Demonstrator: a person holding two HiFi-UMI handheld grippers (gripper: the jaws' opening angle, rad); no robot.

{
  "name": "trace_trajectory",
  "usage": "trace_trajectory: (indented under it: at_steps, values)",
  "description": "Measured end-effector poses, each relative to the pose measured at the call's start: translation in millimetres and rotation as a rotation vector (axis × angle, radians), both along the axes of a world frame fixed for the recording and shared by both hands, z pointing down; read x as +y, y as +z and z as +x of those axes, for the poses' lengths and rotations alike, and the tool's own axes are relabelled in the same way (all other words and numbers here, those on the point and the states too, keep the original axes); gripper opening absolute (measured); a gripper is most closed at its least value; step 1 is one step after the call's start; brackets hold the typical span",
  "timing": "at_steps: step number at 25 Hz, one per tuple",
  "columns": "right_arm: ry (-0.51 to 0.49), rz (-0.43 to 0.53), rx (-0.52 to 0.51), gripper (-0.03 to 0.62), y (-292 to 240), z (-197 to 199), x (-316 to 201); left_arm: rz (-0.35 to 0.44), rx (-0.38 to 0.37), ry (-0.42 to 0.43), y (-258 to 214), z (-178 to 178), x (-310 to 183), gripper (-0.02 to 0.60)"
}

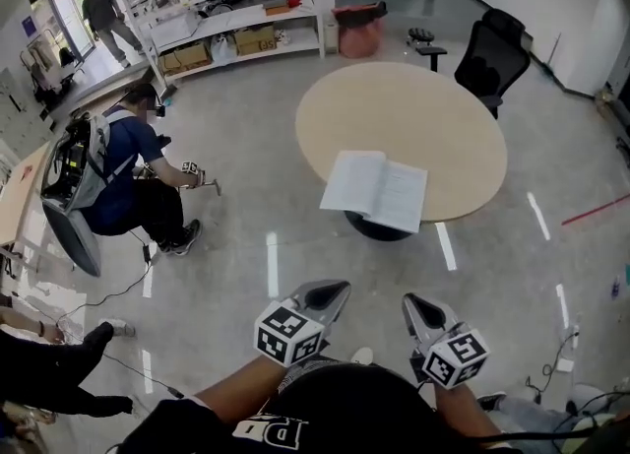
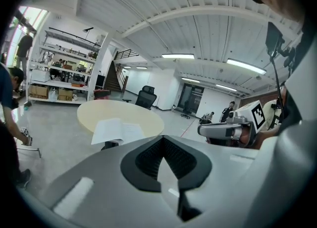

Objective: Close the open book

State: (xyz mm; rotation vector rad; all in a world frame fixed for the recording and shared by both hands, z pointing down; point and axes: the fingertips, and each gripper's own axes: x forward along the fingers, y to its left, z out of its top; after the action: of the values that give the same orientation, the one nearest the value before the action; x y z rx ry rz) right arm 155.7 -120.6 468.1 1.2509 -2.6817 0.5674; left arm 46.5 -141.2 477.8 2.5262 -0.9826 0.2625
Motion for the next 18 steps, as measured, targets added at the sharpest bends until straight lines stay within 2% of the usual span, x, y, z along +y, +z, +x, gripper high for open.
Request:
trace_trajectory:
  at_steps: [6, 10, 18]
  values:
    - [-0.030, -0.033, -0.029, 0.009, 11.1, 28.3, -9.3, -0.012, -0.037, -0.072, -4.0, 16.6, -18.7, 0.008]
    - [-0.030, -0.054, -0.056, 0.009, 20.1, 32.3, -11.4, -0.048, -0.071, -0.060, 6.8, 21.0, -15.8, 0.008]
    - [0.012, -0.076, -0.043, 0.009, 30.4, 39.8, -41.7, -0.079, -0.063, 0.023, 20.9, 45.6, -49.8, 0.008]
